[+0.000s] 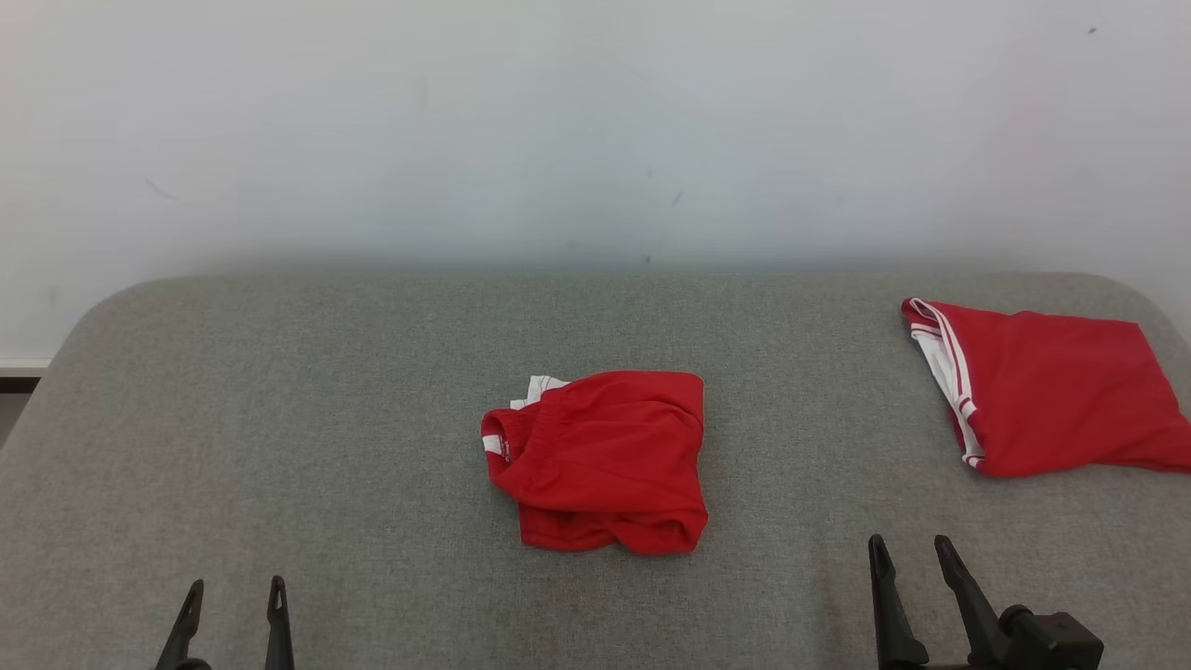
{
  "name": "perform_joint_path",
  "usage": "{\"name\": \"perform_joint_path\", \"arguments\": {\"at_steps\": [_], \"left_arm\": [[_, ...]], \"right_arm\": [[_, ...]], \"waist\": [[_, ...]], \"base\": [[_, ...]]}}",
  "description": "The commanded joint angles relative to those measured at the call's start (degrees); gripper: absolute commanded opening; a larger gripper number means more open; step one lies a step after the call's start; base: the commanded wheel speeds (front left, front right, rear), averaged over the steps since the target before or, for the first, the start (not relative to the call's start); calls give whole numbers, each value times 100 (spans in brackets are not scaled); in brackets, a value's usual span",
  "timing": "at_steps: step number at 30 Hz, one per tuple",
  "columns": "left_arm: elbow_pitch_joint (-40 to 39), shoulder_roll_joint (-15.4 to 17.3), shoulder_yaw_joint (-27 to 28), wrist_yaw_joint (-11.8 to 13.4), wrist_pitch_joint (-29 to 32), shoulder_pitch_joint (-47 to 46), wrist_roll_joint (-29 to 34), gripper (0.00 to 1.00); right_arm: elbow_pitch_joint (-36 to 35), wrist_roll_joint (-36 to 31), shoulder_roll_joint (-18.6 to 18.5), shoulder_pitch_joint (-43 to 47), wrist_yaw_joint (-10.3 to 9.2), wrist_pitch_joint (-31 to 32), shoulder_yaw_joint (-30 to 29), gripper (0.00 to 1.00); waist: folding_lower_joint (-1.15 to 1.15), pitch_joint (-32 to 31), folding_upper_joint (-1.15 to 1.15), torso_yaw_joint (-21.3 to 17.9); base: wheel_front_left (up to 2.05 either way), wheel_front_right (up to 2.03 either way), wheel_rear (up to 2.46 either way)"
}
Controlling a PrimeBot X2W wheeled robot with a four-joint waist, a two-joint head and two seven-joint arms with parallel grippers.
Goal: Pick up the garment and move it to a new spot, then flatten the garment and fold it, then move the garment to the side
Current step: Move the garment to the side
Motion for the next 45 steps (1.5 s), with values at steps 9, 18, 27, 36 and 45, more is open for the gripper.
{"name": "perform_joint_path", "arguments": {"at_steps": [9,18,27,36,45], "left_arm": [[-26,57,-22,34,69,-26,-59,100],[-155,89,-74,103,178,64,-76,100],[-150,101,-98,88,172,56,-162,100],[-63,23,-207,48,120,-67,-168,100],[62,-67,-382,-19,92,-301,-174,100]], "right_arm": [[57,-84,5,-65,-15,-3,-20,100],[136,-115,5,-76,-15,-3,-35,100],[202,-104,6,-106,-15,-3,15,100],[1009,45,2,-843,-15,16,487,100],[2914,674,2,-2538,-15,536,940,100]], "waist": [[0,-15,0,10],[0,-27,0,5],[0,-13,0,32],[0,48,0,214],[0,158,0,590]], "base": [[0,0,0],[0,0,0],[0,0,0],[0,0,0],[0,0,0]]}}
